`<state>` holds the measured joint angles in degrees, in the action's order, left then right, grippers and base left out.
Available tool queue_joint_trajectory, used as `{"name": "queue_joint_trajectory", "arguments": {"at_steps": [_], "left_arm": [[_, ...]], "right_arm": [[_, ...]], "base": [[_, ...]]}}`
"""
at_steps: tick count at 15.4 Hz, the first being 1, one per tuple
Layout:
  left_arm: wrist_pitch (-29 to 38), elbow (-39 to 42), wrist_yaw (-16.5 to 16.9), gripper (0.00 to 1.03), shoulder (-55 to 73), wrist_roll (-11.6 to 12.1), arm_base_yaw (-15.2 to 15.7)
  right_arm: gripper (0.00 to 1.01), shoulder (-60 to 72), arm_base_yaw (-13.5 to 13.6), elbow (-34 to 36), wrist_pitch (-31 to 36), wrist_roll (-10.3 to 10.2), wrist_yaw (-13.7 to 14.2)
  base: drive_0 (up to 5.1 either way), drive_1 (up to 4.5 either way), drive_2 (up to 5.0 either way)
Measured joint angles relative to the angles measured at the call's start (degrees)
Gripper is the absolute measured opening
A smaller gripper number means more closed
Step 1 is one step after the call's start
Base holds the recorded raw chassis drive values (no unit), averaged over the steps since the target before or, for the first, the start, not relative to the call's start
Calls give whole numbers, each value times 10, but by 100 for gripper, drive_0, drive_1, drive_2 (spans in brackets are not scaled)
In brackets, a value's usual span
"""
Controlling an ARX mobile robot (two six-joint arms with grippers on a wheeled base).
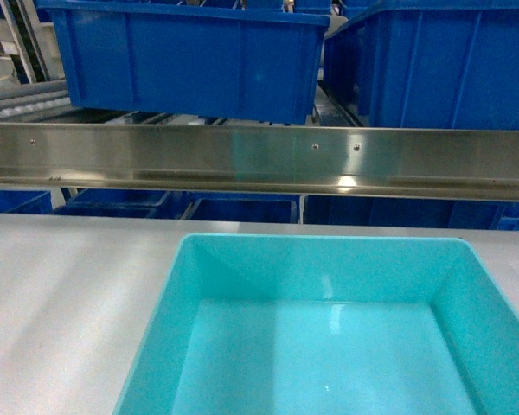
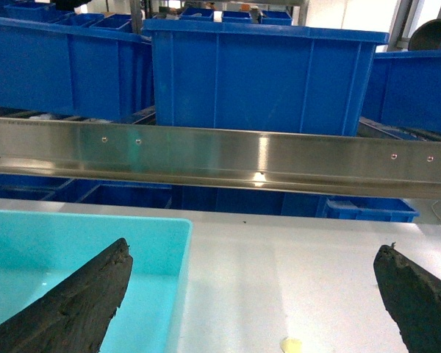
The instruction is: Organize blue bins on left shelf correctly
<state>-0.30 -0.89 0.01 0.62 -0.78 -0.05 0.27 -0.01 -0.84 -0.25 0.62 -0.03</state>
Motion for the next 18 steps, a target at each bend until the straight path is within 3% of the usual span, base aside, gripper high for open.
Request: {"name": "queue_joint_trajectory", "arguments": {"at_steps": [13,16,18], "left_arm": [[0,0,0,98,0,0,0],[0,0,0,98,0,0,0],[3,0,-6,98,2,-1,-7]], "right_arm": [[98,0,0,0,0,0,0],[98,0,0,0,0,0,0],[98,23,29,1,28,6,8]], "base": [[-467,242,242],[0,0,0],[0,0,0]]}}
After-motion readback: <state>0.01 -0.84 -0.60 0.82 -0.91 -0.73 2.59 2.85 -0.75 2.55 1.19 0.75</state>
